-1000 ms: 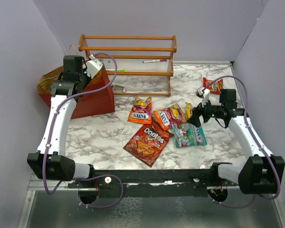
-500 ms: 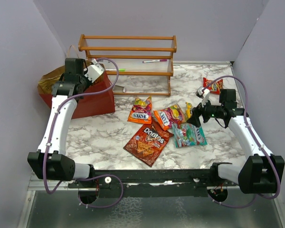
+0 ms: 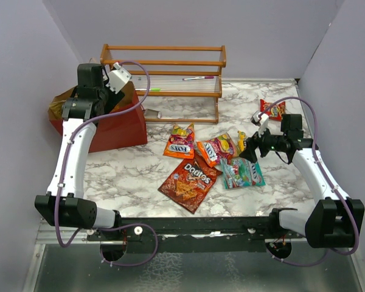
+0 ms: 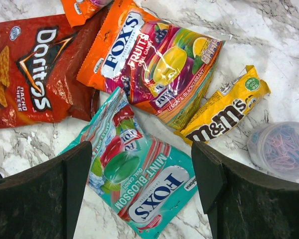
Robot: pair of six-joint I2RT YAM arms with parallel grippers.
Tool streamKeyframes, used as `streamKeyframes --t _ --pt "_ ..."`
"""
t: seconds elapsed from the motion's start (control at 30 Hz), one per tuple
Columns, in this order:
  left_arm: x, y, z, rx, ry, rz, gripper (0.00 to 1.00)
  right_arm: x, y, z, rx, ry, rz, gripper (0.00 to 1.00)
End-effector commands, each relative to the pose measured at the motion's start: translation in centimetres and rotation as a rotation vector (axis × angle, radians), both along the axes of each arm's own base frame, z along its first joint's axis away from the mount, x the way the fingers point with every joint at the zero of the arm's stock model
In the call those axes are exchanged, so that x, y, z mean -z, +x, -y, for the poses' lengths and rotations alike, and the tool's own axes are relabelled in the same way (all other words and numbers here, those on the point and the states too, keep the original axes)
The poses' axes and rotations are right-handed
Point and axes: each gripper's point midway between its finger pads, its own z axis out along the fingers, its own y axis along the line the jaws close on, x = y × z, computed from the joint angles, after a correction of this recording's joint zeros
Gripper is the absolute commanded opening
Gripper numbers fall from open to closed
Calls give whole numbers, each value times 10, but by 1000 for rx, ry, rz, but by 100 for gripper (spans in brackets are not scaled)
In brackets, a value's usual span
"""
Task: Place the snacks into the paper bag
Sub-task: Place the snack in the paper bag, then pick up the snack from the center of the board.
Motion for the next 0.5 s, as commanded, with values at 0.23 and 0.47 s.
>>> streamKeyframes --t 0.23,0.47 --pt "-70 1 26 60 -204 271 86 -4 1 -1 -3 -1 33 81" --pt "-76 -15 60 199 -350 294 99 -3 2 -1 -4 -1 30 81"
